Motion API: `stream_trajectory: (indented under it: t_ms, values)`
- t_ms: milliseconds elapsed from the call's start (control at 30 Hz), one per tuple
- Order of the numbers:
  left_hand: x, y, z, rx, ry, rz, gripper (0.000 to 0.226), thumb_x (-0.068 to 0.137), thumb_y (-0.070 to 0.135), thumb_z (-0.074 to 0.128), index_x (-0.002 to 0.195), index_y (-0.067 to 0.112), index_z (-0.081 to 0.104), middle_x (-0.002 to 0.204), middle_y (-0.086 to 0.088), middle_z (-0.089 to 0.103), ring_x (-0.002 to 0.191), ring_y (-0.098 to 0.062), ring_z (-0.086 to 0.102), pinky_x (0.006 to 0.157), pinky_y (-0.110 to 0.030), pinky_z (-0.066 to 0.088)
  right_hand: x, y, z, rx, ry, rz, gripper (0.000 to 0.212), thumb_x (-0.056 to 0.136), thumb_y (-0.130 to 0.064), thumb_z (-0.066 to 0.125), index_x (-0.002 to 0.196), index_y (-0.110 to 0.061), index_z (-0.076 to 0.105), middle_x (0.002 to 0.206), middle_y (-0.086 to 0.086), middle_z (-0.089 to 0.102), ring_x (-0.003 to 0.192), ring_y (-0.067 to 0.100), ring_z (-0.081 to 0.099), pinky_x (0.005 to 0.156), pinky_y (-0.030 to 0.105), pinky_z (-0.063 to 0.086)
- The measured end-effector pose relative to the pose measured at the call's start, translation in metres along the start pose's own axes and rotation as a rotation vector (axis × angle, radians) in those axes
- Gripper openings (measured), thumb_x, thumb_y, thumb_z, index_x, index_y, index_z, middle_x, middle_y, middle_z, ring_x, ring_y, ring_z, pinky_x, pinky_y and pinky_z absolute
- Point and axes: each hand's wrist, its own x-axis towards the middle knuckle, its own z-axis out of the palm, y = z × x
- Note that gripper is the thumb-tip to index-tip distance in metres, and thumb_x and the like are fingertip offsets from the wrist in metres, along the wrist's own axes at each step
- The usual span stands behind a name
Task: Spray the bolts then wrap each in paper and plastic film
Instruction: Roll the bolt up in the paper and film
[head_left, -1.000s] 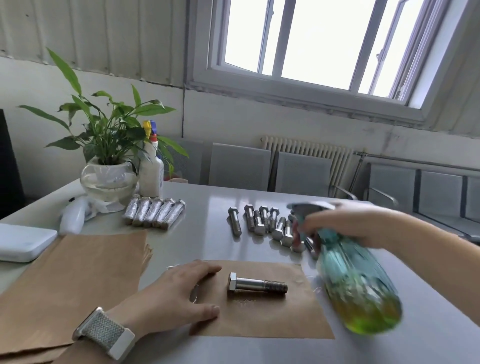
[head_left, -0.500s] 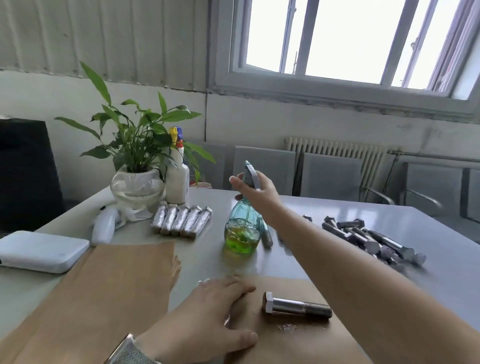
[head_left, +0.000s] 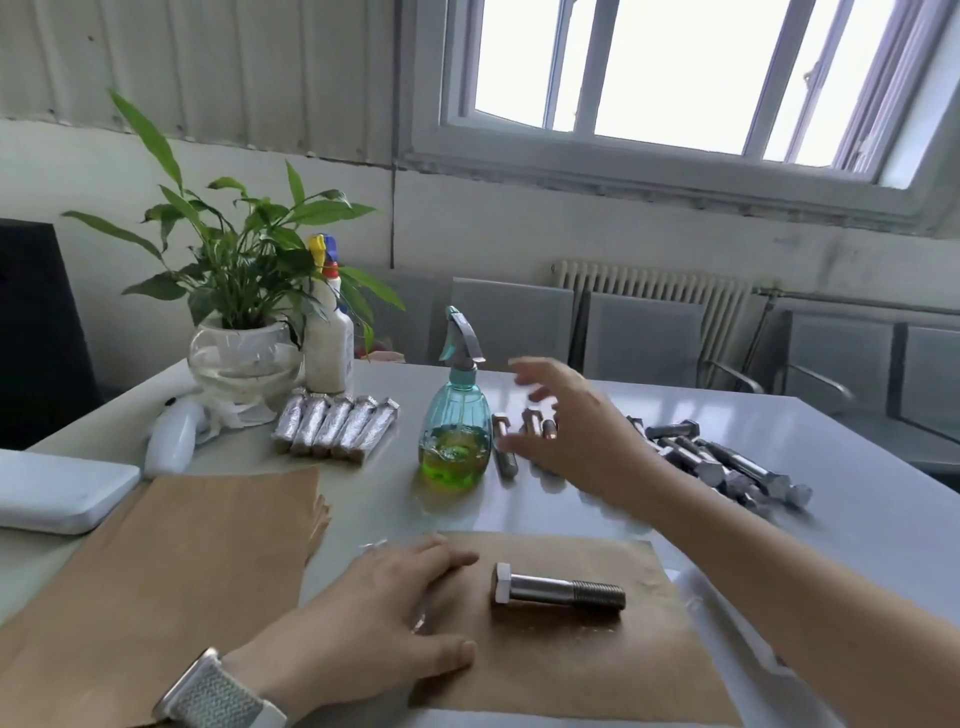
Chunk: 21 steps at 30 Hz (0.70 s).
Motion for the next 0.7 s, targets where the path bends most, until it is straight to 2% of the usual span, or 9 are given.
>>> stream_trajectory:
  t_ms: [67, 133, 233, 333, 433, 500, 600, 700]
  values:
    - [0.000, 0.003, -0.001, 0.020, 0.012, 0.016, 0.074, 0.079, 0.064, 0.065, 0.143, 0.047, 0.032, 0.139, 0.035, 0.025, 0.135, 0.008, 0.025, 0.108, -0.008, 0.012, -0.055, 0.000, -0.025, -0.253, -0.190, -0.201, 0.046, 0.079, -0.049, 0.075, 0.120, -0.038, 0.058, 0.105, -0.026, 0.057, 0.098, 0.000, 0.057, 0.091, 0.029, 0.044]
    - [-0.001, 0.004, -0.003, 0.029, 0.028, 0.040, 0.071, 0.079, 0.061, 0.066, 0.141, 0.047, 0.035, 0.135, 0.039, 0.024, 0.130, 0.017, 0.023, 0.103, 0.000, 0.009, -0.103, 0.002, -0.035, -0.480, -0.364, -0.343, 0.035, 0.081, -0.058, 0.063, 0.111, -0.040, 0.061, 0.099, -0.024, 0.061, 0.095, -0.001, 0.056, 0.095, 0.026, 0.035]
    - [-0.003, 0.009, -0.005, -0.006, 0.077, 0.090, 0.055, 0.083, 0.048, 0.069, 0.132, 0.047, 0.044, 0.126, 0.046, 0.026, 0.113, 0.035, 0.021, 0.093, 0.009, 0.008, -0.145, 0.009, -0.035, -0.709, -0.393, -0.516, 0.020, 0.078, -0.056, 0.060, 0.091, -0.042, 0.066, 0.086, -0.025, 0.061, 0.083, -0.004, 0.057, 0.088, 0.024, 0.042]
    - [-0.002, 0.017, -0.005, -0.076, 0.125, 0.141, 0.044, 0.088, 0.025, 0.069, 0.127, 0.039, 0.056, 0.127, 0.032, 0.048, 0.118, 0.025, 0.037, 0.098, 0.002, 0.023, -0.157, 0.012, -0.025, -0.763, -0.367, -0.542, 0.009, 0.079, -0.043, 0.057, 0.078, -0.040, 0.066, 0.073, -0.023, 0.059, 0.073, -0.004, 0.056, 0.082, 0.021, 0.050]
    - [-0.002, 0.023, -0.003, -0.125, 0.149, 0.161, 0.042, 0.088, 0.013, 0.066, 0.125, 0.031, 0.062, 0.126, 0.028, 0.054, 0.120, 0.018, 0.044, 0.099, -0.003, 0.029, -0.158, 0.012, -0.017, -0.779, -0.262, -0.544, 0.009, 0.077, -0.031, 0.059, 0.069, -0.035, 0.063, 0.060, -0.017, 0.051, 0.060, 0.002, 0.053, 0.077, 0.023, 0.050]
    - [-0.003, 0.024, -0.003, -0.125, 0.148, 0.173, 0.039, 0.091, 0.018, 0.066, 0.127, 0.031, 0.062, 0.127, 0.029, 0.053, 0.120, 0.018, 0.043, 0.099, -0.003, 0.029, -0.157, 0.008, -0.015, -0.775, -0.226, -0.543, 0.007, 0.073, -0.028, 0.064, 0.070, -0.034, 0.061, 0.058, -0.015, 0.049, 0.057, 0.005, 0.051, 0.073, 0.024, 0.051]
    - [-0.004, 0.024, -0.004, -0.103, 0.121, 0.181, 0.040, 0.091, 0.042, 0.063, 0.130, 0.034, 0.059, 0.128, 0.035, 0.048, 0.121, 0.020, 0.039, 0.101, -0.004, 0.026, -0.153, 0.005, -0.015, -0.738, -0.226, -0.439, 0.019, 0.063, -0.025, 0.063, 0.080, -0.032, 0.061, 0.066, -0.014, 0.053, 0.061, 0.009, 0.054, 0.067, 0.027, 0.050]
    - [-0.003, 0.024, -0.002, -0.010, 0.085, 0.166, 0.065, 0.078, 0.078, 0.049, 0.133, 0.043, 0.052, 0.131, 0.040, 0.040, 0.124, 0.022, 0.031, 0.105, -0.005, 0.019, -0.145, 0.002, -0.016, -0.681, -0.248, -0.295, 0.021, 0.066, -0.032, 0.058, 0.086, -0.032, 0.059, 0.083, -0.012, 0.058, 0.073, 0.013, 0.060, 0.066, 0.030, 0.051]
